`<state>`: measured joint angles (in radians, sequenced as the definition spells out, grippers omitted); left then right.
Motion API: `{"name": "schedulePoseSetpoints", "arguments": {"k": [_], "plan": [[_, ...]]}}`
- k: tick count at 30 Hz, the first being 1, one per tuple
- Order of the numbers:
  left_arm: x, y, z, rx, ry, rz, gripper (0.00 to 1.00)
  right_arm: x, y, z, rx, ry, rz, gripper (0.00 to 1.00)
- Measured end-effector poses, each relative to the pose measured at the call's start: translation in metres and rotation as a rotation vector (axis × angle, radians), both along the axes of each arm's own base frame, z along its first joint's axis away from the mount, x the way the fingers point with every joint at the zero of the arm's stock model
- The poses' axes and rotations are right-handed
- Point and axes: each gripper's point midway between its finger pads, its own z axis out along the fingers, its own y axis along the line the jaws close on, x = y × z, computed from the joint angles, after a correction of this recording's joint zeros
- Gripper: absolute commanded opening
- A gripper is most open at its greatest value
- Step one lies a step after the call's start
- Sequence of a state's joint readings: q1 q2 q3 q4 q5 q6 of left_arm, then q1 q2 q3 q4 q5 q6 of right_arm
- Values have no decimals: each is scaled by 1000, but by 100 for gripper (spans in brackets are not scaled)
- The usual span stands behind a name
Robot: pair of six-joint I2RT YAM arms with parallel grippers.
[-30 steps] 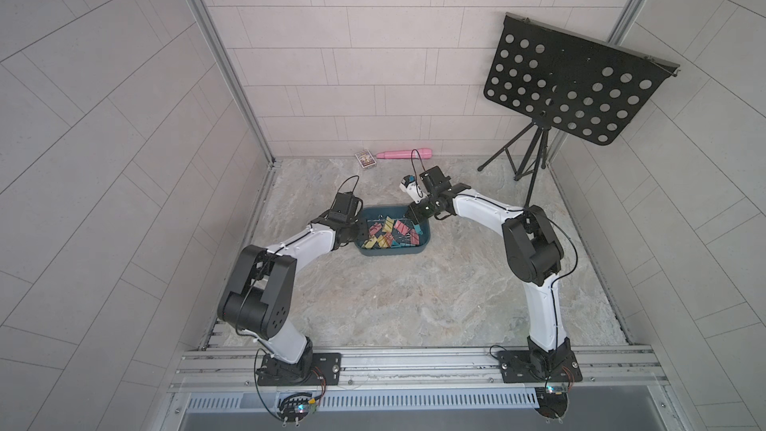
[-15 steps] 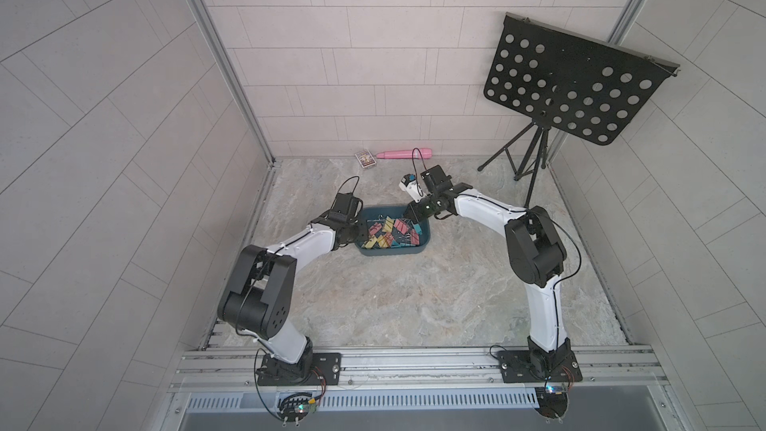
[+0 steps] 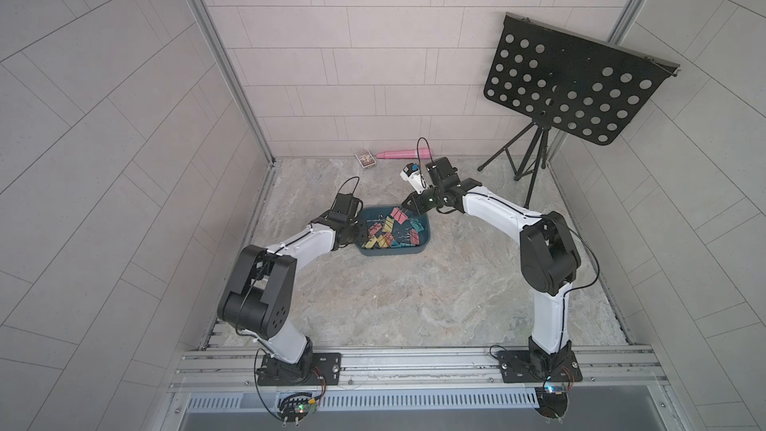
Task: Take out the binder clips from the storage box
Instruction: Pick up the binder clip from the storage box, then place the binder clip at the center of the board.
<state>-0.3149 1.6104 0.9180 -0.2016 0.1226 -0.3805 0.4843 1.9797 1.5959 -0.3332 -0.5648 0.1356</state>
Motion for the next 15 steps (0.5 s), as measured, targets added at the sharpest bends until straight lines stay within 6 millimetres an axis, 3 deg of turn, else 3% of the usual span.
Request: {"name": "schedulePoseSetpoints", "arguments": {"k": [6,15], "plan": [[5,1,7,19,-13,-6,50,-2,-13,11,9,-16,-22,0],[10,4,10,50,-18,-9,47,10,-67,51,50,-83,-139,0]]}}
